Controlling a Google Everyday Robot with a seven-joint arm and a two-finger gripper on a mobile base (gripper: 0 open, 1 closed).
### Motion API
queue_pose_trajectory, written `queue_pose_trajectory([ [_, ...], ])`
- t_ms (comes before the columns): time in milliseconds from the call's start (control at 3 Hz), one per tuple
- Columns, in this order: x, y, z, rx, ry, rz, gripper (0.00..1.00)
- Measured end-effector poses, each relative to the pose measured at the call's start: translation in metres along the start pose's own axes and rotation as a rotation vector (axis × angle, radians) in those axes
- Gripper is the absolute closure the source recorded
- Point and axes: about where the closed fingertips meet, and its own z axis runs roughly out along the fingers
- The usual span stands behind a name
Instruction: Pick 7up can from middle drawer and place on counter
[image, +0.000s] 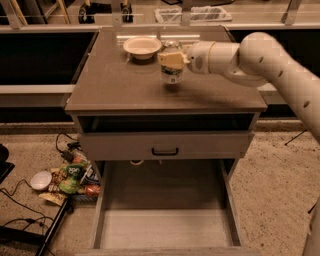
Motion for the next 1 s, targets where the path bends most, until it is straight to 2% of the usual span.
queue_pose_trajectory([
  [333, 0.045, -0.017, 0.016, 0.024, -0.025, 0.053, 0.82],
  [667, 0.033, -0.016, 0.014, 0.024, -0.025, 0.053, 0.51],
  [1000, 0.026, -0.015, 0.013, 0.024, -0.025, 0.053, 0.27],
])
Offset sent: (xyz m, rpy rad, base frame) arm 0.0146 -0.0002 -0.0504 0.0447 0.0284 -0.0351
